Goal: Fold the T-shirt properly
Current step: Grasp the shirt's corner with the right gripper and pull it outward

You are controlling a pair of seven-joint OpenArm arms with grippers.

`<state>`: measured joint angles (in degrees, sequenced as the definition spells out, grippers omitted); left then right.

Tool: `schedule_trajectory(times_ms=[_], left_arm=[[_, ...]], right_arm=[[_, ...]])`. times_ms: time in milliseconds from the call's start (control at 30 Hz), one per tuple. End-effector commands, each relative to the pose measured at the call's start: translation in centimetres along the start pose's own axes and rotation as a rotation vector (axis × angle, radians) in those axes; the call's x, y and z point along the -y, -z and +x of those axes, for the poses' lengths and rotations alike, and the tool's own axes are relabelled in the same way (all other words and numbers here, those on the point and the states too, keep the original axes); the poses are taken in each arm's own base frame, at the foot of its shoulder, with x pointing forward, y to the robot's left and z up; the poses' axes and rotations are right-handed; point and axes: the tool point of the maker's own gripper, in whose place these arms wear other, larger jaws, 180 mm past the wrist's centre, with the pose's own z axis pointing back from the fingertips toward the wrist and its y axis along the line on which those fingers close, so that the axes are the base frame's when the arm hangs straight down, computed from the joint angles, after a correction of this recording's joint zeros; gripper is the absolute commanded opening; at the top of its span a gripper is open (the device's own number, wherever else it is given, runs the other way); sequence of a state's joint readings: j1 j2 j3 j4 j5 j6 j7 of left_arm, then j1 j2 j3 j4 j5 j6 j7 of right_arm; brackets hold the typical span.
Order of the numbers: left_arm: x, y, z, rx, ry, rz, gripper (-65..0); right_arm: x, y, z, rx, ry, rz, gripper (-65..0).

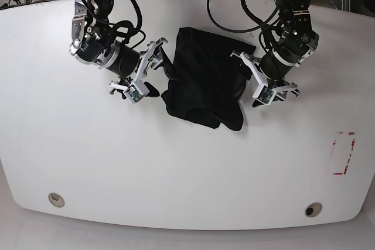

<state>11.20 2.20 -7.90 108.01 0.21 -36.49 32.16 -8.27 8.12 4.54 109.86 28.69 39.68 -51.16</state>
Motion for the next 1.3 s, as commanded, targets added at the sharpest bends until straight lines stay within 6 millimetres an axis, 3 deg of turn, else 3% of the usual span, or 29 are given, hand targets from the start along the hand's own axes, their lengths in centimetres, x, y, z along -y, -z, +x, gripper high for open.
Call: schedule_trajectory(times_ms=[0, 133, 200, 433, 633, 733, 867, 967, 1267], left_arm=[[-0.6, -0.2, 1.8, 0.060, 0.012, 0.015, -34.3], [-1.3, -0.2, 1.8, 0.048, 0.053, 0.014, -34.3], [-0.6, 0.0, 1.8, 0.042, 0.072, -0.009, -34.3], [3.7, 1.1, -0.8, -0.026, 0.065, -0.134, -34.3], [6.9, 0.9, -2.2, -0.054, 0.058, -0.211, -34.4], [7.8, 0.6, -2.8, -0.064, 0.052, -0.232, -34.4], [8.0, 0.6, -3.5, -0.082, 0.043, -0.236, -34.4], [8.1, 0.7, -4.3, -0.102, 0.033, -0.241, -34.4], [8.3, 1.1, -6.9, -0.168, 0.006, -0.258, -34.4]], right_arm=[[0.7, 0.2, 1.5, 0.045, -0.011, 0.002, -18.9], [2.0, 1.2, 1.5, 0.038, 0.013, -0.002, -21.7], [2.8, 1.7, 1.7, 0.038, 0.023, -0.003, -23.1], [5.7, 3.7, 2.4, 0.050, 0.078, -0.007, -25.5], [6.8, 5.1, 1.3, 0.030, 0.136, 0.006, -26.8], [6.8, 5.5, 0.5, 0.014, 0.162, 0.012, -31.9], [6.9, 5.7, 0.3, 0.027, 0.180, 0.013, -45.8], [6.9, 5.9, 0.1, 0.027, 0.187, 0.015, -52.8], [7.0, 4.8, 1.4, 0.062, 0.147, -0.005, -57.7]])
